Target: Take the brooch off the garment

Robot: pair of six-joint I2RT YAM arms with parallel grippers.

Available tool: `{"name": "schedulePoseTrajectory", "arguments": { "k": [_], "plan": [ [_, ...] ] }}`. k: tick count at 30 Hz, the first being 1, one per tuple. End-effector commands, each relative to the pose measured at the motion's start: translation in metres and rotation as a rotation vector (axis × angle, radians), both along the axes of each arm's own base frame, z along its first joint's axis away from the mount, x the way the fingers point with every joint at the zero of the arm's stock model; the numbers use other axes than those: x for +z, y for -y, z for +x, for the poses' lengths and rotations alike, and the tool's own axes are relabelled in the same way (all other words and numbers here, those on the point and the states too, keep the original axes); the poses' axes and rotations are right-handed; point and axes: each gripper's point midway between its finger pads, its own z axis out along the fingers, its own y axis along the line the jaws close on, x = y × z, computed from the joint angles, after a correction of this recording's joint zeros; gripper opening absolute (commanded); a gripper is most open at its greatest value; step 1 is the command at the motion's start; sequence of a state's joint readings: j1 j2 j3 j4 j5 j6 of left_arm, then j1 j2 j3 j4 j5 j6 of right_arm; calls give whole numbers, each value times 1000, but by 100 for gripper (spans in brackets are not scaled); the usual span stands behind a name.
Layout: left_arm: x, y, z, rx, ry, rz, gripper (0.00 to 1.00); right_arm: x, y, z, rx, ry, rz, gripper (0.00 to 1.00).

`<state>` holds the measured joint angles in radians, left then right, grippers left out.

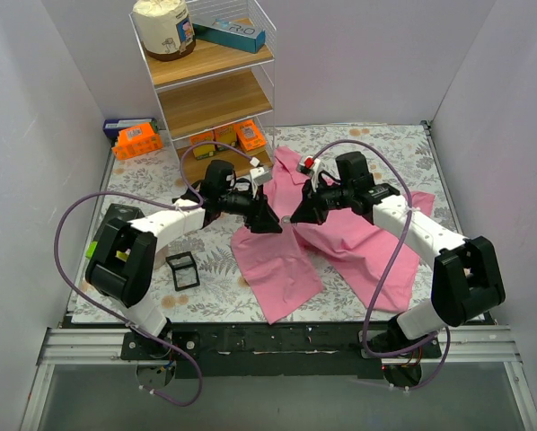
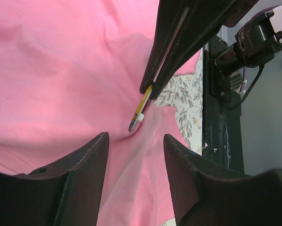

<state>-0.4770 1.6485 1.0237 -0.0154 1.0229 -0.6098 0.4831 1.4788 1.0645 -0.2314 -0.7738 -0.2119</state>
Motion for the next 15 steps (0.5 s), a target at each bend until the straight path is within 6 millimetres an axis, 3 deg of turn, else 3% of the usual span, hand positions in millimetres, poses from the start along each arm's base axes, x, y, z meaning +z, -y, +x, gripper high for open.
{"name": "schedulePoseTrajectory", "arguments": {
  "k": [1,8,15],
  "plan": [
    [12,9,2,-11,-2,-50,49,27,-14,2,14,-33,108,1],
    [13,18,10,-18,-48,-77,43,22,-14,4,14,-74,127,1],
    [14,24,16,-45,-56,-90,18,16,-12,10,-7,-76,118,1]
  ]
}}
